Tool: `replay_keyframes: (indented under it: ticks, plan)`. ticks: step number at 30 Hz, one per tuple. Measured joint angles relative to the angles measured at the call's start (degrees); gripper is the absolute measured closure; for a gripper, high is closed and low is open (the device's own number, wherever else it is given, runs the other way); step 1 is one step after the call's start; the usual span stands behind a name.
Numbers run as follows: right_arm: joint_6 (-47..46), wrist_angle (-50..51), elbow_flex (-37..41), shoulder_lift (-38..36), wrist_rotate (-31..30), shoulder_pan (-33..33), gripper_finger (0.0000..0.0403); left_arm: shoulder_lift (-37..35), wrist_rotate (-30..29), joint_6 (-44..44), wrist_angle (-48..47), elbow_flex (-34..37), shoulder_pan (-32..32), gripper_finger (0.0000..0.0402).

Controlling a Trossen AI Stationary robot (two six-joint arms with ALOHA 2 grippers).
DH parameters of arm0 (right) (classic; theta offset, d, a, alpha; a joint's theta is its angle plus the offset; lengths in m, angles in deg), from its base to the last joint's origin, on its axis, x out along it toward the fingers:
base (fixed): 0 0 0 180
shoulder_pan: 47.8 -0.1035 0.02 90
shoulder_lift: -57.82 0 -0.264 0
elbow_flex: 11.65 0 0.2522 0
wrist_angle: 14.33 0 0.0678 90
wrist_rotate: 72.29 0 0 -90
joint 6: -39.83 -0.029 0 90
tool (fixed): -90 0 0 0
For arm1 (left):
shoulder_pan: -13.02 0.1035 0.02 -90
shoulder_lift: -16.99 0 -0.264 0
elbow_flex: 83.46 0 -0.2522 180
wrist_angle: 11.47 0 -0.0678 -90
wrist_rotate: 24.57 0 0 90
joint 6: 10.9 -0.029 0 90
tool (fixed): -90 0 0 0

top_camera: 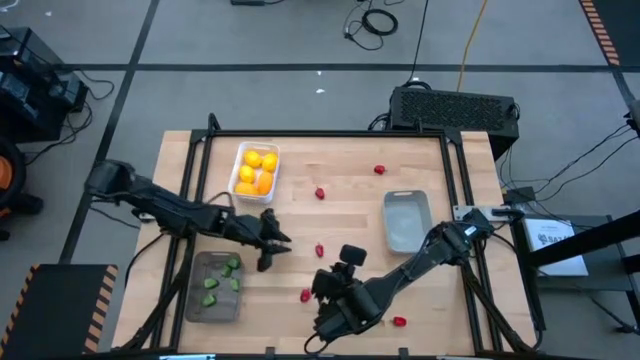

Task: Sort produce into baskets
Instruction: Put the middle left red chili pepper into the gray bin

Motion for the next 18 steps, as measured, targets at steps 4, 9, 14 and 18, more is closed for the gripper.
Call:
replay_keyframes:
  ticks: [4, 9, 14, 18]
  plan:
    - [0.1, -1.4, 0.0, -0.2, -0.7, 1.6, 0.0345, 7.0, 0.5, -2.9, -0.8, -4.6, 0.1, 0.0258]
    - [1.7, -4.1, 0.0, 0.1, -2.4, 3.2, 0.0347, 7.2, 0.1, -6.2, -4.9, -8.2, 1.0, 0.0258]
    - [0.6, -5.5, 0.0, 0.9, -2.3, 3.7, 0.0336, 5.3, -0.3, -7.3, -6.3, -8.4, 1.1, 0.0258]
    - [0.0, -5.6, 0.0, 1.4, -2.9, 4.4, 0.0325, 2.4, -0.5, -7.9, -15.0, -8.3, 1.3, 0.0258]
